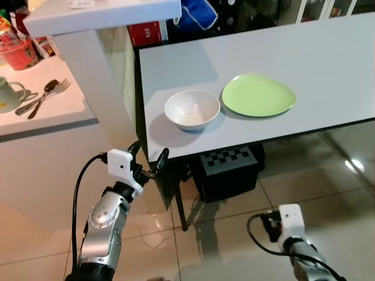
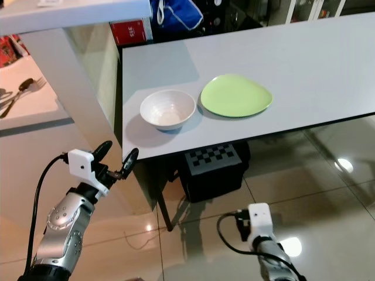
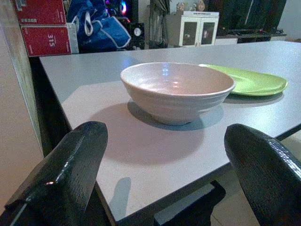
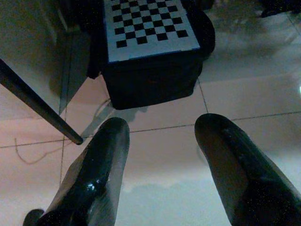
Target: Setting the table
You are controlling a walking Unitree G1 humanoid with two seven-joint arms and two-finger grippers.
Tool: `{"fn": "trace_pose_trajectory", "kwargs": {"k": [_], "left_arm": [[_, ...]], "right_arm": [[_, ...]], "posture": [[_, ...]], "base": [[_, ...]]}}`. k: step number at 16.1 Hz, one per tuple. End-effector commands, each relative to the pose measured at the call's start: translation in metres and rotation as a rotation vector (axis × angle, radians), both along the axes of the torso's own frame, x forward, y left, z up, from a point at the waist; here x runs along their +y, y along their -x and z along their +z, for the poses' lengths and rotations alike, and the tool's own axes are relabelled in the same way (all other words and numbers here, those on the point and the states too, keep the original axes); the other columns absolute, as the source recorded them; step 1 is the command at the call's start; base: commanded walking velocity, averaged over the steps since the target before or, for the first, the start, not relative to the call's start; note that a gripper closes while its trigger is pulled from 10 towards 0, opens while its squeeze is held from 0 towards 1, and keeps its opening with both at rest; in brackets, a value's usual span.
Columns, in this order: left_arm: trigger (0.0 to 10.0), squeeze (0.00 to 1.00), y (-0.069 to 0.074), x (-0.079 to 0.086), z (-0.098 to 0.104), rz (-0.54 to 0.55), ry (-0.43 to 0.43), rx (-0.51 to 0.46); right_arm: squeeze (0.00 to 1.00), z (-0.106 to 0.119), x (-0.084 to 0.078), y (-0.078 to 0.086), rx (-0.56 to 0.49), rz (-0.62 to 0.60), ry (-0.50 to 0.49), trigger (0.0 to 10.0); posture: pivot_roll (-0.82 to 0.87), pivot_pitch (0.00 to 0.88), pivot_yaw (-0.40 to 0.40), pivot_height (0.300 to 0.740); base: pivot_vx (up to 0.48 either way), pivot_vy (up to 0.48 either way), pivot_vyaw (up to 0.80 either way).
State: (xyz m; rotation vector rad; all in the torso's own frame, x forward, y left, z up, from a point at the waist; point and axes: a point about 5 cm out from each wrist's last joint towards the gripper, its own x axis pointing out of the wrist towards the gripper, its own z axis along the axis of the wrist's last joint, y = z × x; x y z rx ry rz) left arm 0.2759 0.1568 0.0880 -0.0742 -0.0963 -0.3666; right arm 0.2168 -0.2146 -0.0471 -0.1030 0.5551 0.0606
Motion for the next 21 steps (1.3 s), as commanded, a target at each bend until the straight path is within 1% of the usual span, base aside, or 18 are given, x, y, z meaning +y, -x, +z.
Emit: {"fn": "trace_pose_trajectory", "kwargs": {"k": [1,3,4,5,8,11,14,16,19,21], "left_arm": [[10.0,0.00,0.002,0.002,-0.002,0.006,-0.010,0.015],[10.0,0.00,0.003,0.003,-0.004,0.007,-0.009,0.021],[10.0,0.00,0.001,0.004,-0.006,0.017,-0.012,0.033],[10.0,0.00,0.001,0.004,-0.006,0.017,-0.019,0.035],[10.0,0.00,-0.001,0.004,-0.008,0.013,-0.025,0.042],[10.0,0.00,-0.003,0.002,-0.008,-0.002,-0.030,0.034],[10.0,0.00,-0.005,0.003,-0.009,0.000,-0.030,0.037],[10.0,0.00,-0.008,0.002,-0.007,-0.006,-0.029,0.029],[10.0,0.00,-0.008,0.002,-0.008,-0.008,-0.030,0.027],[10.0,0.00,-0.008,0.001,-0.009,-0.007,-0.042,0.028]], "right_arm": [[0.00,0.002,0.009,-0.006,-0.020,0.031,0.006,10.0],[0.00,0.001,0.015,-0.005,-0.019,0.046,0.006,10.0],[0.00,-0.004,0.027,0.000,-0.008,0.079,0.007,10.0],[0.00,-0.006,0.032,0.003,-0.005,0.108,0.014,10.0],[0.00,-0.003,0.037,0.002,-0.047,0.129,-0.002,10.0],[0.00,0.001,0.037,-0.002,-0.072,0.138,0.002,10.0],[0.00,0.009,0.031,-0.013,-0.113,0.132,0.002,10.0],[0.00,0.018,0.027,-0.022,-0.169,0.140,0.000,10.0],[0.00,0.028,0.026,-0.028,-0.240,0.152,-0.009,10.0],[0.00,0.036,0.027,-0.033,-0.313,0.172,-0.016,10.0]], "posture": [[-0.03,0.000,0.103,0.740],[-0.03,0.000,0.100,0.740],[-0.03,0.000,0.098,0.740],[-0.03,0.000,0.098,0.740],[-0.02,0.000,0.094,0.740],[-0.02,0.000,0.092,0.740],[-0.02,0.000,0.094,0.740],[-0.02,0.000,0.098,0.740],[-0.02,0.000,0.096,0.740],[-0.02,0.000,0.096,0.740]], "base": [[0.000,0.000,0.00],[0.000,0.000,0.00],[0.000,0.000,0.00],[0.000,0.000,0.00],[0.000,0.000,0.00],[0.000,0.000,0.00],[0.000,0.000,0.00],[0.000,0.000,0.00],[0.000,0.000,0.00],[0.000,0.000,0.00]]}}
